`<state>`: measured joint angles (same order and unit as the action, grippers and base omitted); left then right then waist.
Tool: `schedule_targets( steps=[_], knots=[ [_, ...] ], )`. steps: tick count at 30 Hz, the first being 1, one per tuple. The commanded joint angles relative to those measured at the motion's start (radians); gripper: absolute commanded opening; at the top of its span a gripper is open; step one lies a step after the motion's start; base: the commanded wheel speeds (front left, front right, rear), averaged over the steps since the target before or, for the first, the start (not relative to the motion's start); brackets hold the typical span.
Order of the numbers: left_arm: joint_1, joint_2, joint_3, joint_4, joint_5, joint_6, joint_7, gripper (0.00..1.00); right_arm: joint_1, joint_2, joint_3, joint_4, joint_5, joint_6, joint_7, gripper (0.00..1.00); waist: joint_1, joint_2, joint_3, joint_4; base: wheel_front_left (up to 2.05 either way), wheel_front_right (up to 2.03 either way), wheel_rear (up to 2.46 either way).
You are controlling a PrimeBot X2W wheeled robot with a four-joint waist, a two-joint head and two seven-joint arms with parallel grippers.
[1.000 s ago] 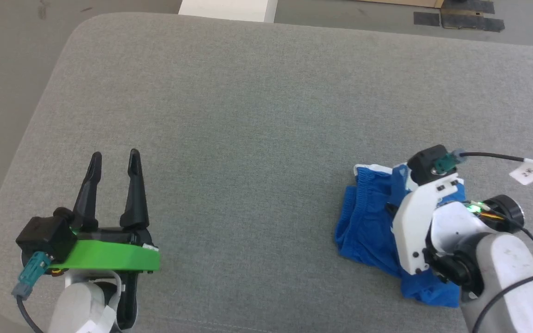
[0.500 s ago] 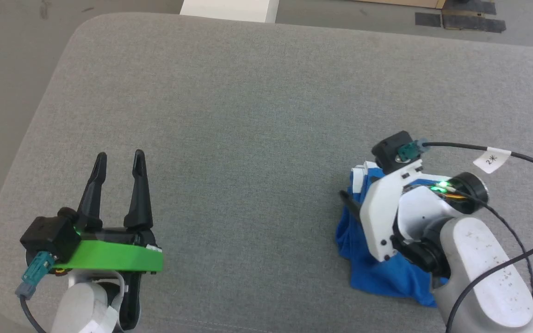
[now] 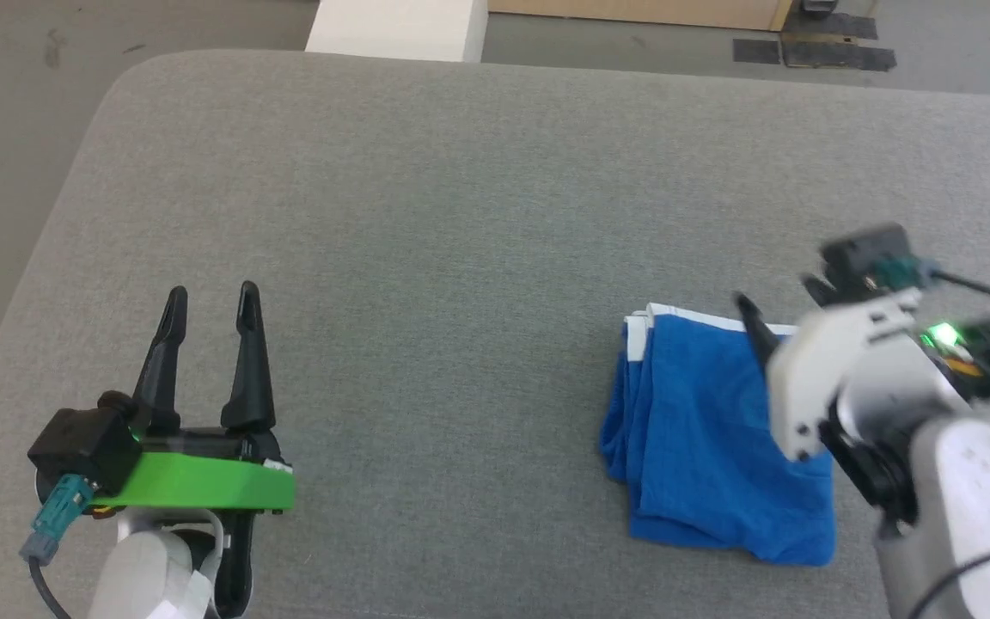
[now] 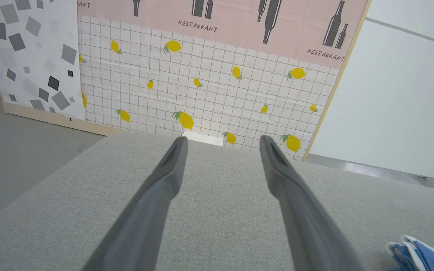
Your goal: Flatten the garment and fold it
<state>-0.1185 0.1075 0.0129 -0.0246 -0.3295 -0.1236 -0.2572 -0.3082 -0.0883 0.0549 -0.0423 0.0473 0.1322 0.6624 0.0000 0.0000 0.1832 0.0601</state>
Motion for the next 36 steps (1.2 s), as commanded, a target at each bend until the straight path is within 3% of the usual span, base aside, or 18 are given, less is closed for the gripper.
schedule_targets(
  steps=[1,8,21,22,23,24,31,32,36],
  knots=[
    [0.018,0.005,-0.001,-0.004,0.011,-0.007,-0.005,1.00,0.032,0.006,-0.021,-0.002,-0.012,-0.002,-0.003,1.00,0.0000,0.0000,0.001,-0.005,0.00,0.00,0.00],
    [0.012,0.006,-0.009,-0.010,0.014,-0.007,-0.005,1.00,0.151,0.029,-0.136,0.031,-0.044,-0.002,0.028,1.00,0.0000,0.0000,0.024,-0.007,0.00,0.00,0.00],
    [0.000,0.008,-0.017,0.003,0.005,-0.007,-0.005,1.00,0.180,0.038,-0.136,0.178,-0.013,-0.002,0.070,1.00,0.0000,0.0000,0.044,0.016,0.00,0.00,0.00],
    [0.000,0.009,-0.018,0.004,0.005,-0.007,-0.005,1.00,0.177,0.038,-0.135,0.188,-0.013,-0.002,0.071,0.53,0.0000,0.0000,0.043,0.017,0.00,0.00,0.00],
    [0.000,0.009,-0.018,0.005,0.004,-0.007,-0.005,1.00,0.173,0.038,-0.131,0.195,-0.016,-0.002,0.071,0.12,0.0000,0.0000,0.043,0.018,0.00,0.00,0.00],
    [0.000,0.010,-0.018,0.005,0.004,-0.007,-0.005,1.00,0.167,0.038,-0.130,0.201,-0.016,-0.002,0.068,0.00,0.0000,0.0000,0.043,0.019,0.00,0.00,0.00],
    [0.003,0.015,-0.022,0.008,0.004,-0.007,-0.005,1.00,0.128,-0.027,-0.073,0.208,-0.005,-0.002,0.080,0.00,0.0000,0.0000,0.036,-0.004,0.00,0.00,0.00],
    [0.012,0.021,-0.022,0.004,0.002,-0.007,-0.005,1.00,0.101,-0.099,0.018,0.191,0.028,-0.002,0.095,0.00,0.0000,0.0000,0.036,-0.055,0.00,0.00,0.00],
    [0.016,0.026,-0.023,-0.013,-0.001,-0.007,-0.005,1.00,0.047,-0.240,0.158,0.156,0.095,-0.002,0.121,0.00,0.0000,0.0000,0.053,-0.153,0.00,0.00,0.00]
  ],
)
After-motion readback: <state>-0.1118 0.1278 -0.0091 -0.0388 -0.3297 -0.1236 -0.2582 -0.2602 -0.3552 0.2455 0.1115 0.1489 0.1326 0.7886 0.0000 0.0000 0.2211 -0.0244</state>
